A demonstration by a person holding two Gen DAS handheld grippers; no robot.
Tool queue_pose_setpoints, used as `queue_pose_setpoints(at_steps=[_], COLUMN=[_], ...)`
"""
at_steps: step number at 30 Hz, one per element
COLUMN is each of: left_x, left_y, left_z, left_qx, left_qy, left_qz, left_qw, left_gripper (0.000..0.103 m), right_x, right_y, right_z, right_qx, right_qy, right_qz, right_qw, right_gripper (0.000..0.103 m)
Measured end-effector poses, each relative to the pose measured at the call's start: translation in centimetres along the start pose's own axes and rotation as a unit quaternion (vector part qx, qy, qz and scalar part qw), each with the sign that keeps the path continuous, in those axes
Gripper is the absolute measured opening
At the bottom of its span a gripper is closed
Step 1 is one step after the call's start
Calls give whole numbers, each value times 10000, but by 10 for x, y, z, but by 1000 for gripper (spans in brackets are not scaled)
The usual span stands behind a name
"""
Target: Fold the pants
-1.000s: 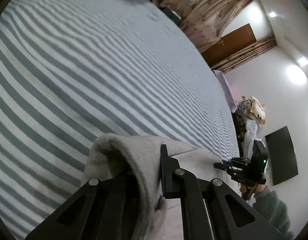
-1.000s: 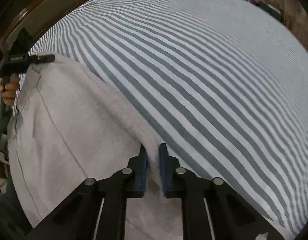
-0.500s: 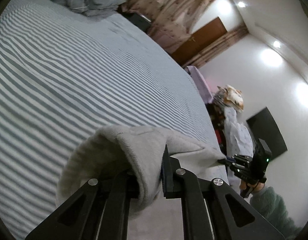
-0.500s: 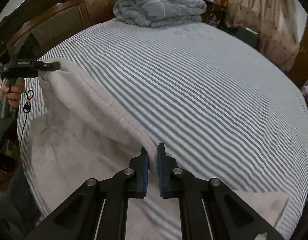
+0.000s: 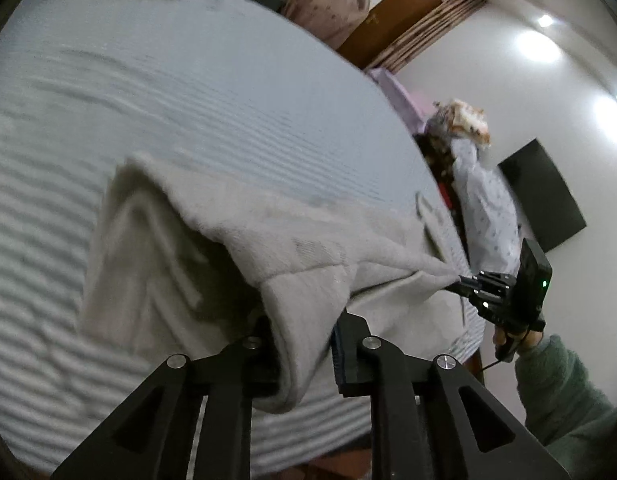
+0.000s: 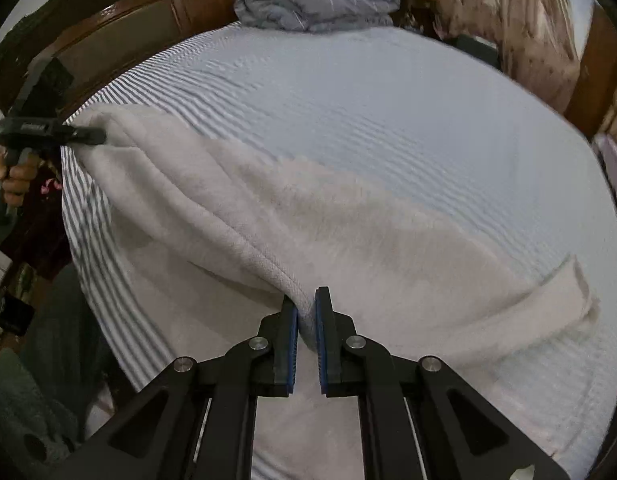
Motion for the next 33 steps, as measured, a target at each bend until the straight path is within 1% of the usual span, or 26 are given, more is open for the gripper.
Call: queue_pose_setpoints(at_steps=[3, 6, 7, 10, 13, 14, 16, 17, 18, 19, 20, 21, 22, 23, 24, 25, 27, 28, 29, 30, 31, 33], left_x=[5, 11, 13, 15, 18, 21, 27, 29, 31, 30, 29, 27, 25, 23, 22, 19, 16, 16, 16, 16, 15, 20], left_y=[-11, -17, -17, -8, 3, 8, 18, 22, 22, 21, 19, 15, 10, 6, 3, -2, -11, -13, -15, -17, -21, -24], left_z=[-34, -50, -54, -63, -71, -73, -82, -86, -89, -94, -98, -103, -106, -107, -108, -106, -99, -95, -91, -87, -82, -77], left_qx=[213, 412, 428, 342, 211, 148, 11, -63, -94, -118, -113, -94, -92, -101, -123, -193, -354, -442, -506, -550, -566, -579], left_qy=[-89, -111, -104, -37, 106, 187, 429, 658, 808, 1051, 1181, 1352, 1480, 1599, 1717, 1924, 2217, 2337, 2424, 2542, 2645, 2776], left_qz=[331, 554, 622, 777, 808, 813, 679, 525, 400, 163, 69, -72, -176, -257, -368, -560, -768, -814, -843, -862, -855, -774], left_qw=[9992, 9976, 9971, 9964, 9965, 9964, 9968, 9964, 9959, 9943, 9929, 9907, 9888, 9867, 9844, 9795, 9714, 9679, 9652, 9617, 9589, 9558], left_gripper=[24, 30, 33, 37, 43, 44, 48, 50, 51, 52, 52, 52, 53, 54, 55, 56, 60, 64, 67, 69, 72, 73], right_x=[6, 12, 14, 14, 14, 15, 13, 13, 14, 15, 14, 14, 14, 15, 17, 17, 16, 14, 15, 12, 12, 10], right_y=[-17, -33, -35, -36, -29, -28, -22, -17, -14, -11, -7, -3, 0, 2, 3, 4, 4, 3, 3, 2, 0, -4], right_z=[-37, -60, -65, -70, -68, -69, -70, -72, -72, -73, -76, -78, -82, -83, -86, -89, -94, -95, -96, -97, -98, -99], right_qx=[178, 329, 345, 315, 180, 147, 94, 10, -40, -79, -112, -163, -209, -217, -222, -244, -249, -262, -280, -287, -269, -251], right_qy=[-183, -307, -320, -470, -606, -636, -796, -941, -1043, -1153, -1313, -1557, -1836, -2018, -2265, -2531, -2884, -3083, -3187, -3337, -3424, -3565], right_qz=[-7, -18, -41, -30, -61, -60, 11, 97, 171, 238, 311, 437, 624, 732, 877, 1066, 1202, 1272, 1314, 1314, 1278, 1248], right_qw=[9997, 9990, 9989, 9984, 9980, 9978, 9968, 9955, 9944, 9930, 9908, 9867, 9808, 9764, 9698, 9612, 9496, 9424, 9383, 9330, 9304, 9256], right_gripper=[8, 10, 11, 16, 20, 22, 29, 33, 35, 35, 39, 45, 48, 54, 55, 55, 56, 56, 57, 60, 62, 65])
Point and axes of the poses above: each gripper's, at about its wrist camera, not at the fingertips, and y roughly against the way its jaws point, x to its left, z to its top, the point moved 10 cm from there along -y, roughly the way its jaws point, and after that the axes turned 1 degree about x, right-handed, at the moved point
